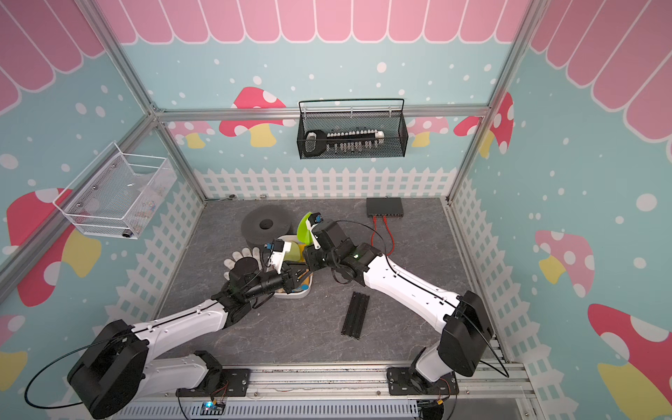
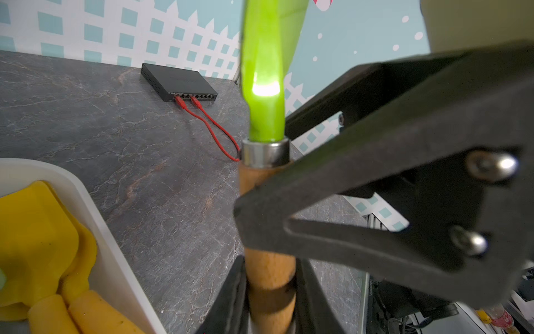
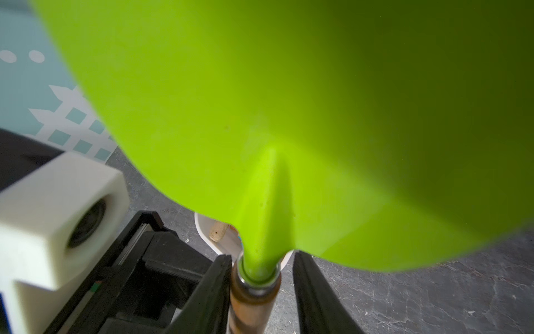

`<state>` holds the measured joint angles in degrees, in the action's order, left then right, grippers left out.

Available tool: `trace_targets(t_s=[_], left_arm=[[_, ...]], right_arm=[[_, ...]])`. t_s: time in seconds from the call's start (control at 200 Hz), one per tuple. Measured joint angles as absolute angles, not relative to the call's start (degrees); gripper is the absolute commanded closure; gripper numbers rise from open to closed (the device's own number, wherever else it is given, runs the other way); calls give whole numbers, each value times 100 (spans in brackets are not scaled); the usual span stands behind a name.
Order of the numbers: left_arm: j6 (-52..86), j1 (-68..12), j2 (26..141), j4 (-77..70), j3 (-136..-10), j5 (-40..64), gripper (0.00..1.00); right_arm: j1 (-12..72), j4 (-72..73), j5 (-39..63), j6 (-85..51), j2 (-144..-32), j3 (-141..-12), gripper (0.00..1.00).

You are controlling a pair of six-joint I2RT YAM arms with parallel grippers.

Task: Take the shovel out of the storage box
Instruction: Place the shovel at the center of the board.

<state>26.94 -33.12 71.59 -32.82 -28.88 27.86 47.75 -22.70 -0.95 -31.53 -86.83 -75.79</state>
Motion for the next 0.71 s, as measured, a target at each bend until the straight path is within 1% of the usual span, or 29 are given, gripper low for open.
trace_targets(t_s=[0.13, 0.17, 0.24, 0.33, 0.44, 0.57, 0.705], left_arm=[[2742, -3315, 7190, -3288, -2888, 2786, 83], [2768, -3315, 7194, -3297, -2888, 2783, 76], [2786, -3315, 7196, -3319, -2888, 2783, 61], [2775, -3315, 7194, -3330, -2891, 2779, 51], [2703, -3315, 7177, -3203, -2891, 2670, 46], [2571, -3315, 7000, -2834, -2893, 2340, 45], [2462, -3315, 6692, -2388, -2899, 1756, 45]], right_arm=[[4799, -2224, -64, -3186, -8715, -7579, 74], [4807, -2213, -64, -3181, -8715, -7579, 75], [4810, -2189, -62, -3179, -8715, -7579, 76], [4799, -2255, -134, -3133, -8731, -7579, 76], [4729, -2403, -161, -3059, -8842, -7625, 76], [4587, -2556, -80, -2989, -9028, -7743, 76], [4213, -2628, 226, -2958, -9264, -7876, 76]])
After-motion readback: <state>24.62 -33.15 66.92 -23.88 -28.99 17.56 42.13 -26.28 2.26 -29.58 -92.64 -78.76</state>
